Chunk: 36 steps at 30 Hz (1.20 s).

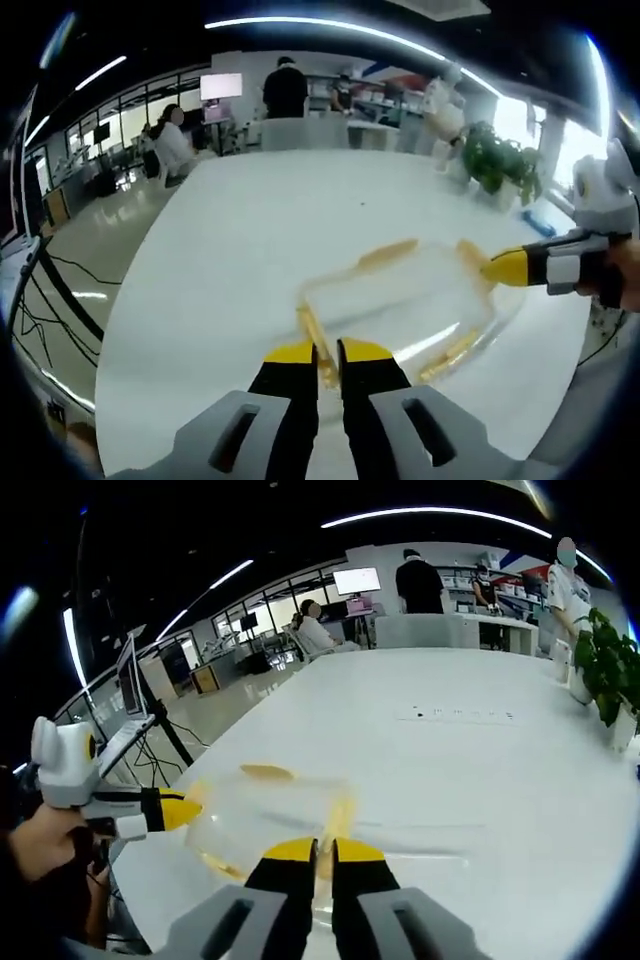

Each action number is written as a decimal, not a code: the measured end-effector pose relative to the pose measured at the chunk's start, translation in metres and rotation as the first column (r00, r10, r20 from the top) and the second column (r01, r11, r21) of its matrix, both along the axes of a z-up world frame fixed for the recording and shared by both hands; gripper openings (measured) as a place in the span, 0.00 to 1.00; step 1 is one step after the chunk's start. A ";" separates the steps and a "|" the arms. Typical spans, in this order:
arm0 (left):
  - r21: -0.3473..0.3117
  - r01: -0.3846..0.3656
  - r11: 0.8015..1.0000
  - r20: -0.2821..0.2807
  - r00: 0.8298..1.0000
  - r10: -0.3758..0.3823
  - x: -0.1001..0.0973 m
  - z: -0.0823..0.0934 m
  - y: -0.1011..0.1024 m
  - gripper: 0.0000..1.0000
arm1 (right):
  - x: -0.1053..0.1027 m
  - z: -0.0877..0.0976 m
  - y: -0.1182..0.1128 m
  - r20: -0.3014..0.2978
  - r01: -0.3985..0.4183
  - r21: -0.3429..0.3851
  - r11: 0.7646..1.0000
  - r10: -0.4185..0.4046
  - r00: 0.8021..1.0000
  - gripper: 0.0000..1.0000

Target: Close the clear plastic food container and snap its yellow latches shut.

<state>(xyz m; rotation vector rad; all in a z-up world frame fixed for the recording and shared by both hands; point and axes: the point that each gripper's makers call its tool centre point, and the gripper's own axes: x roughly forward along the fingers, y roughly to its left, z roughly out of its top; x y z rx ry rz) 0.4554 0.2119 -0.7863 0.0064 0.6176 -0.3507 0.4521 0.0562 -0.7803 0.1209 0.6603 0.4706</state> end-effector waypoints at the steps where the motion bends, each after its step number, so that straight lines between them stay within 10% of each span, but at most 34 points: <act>1: -0.003 0.003 1.000 0.001 1.000 -0.003 0.001 0.001 -0.004 0.03 | 0.000 0.000 -0.001 -0.002 0.002 0.000 1.000 -0.002 1.000 0.01; 36: -0.103 0.127 0.987 -0.037 0.991 -0.131 -0.013 0.000 -0.107 0.05 | -0.003 -0.001 -0.105 -0.023 0.153 -0.043 0.987 -0.154 0.988 0.00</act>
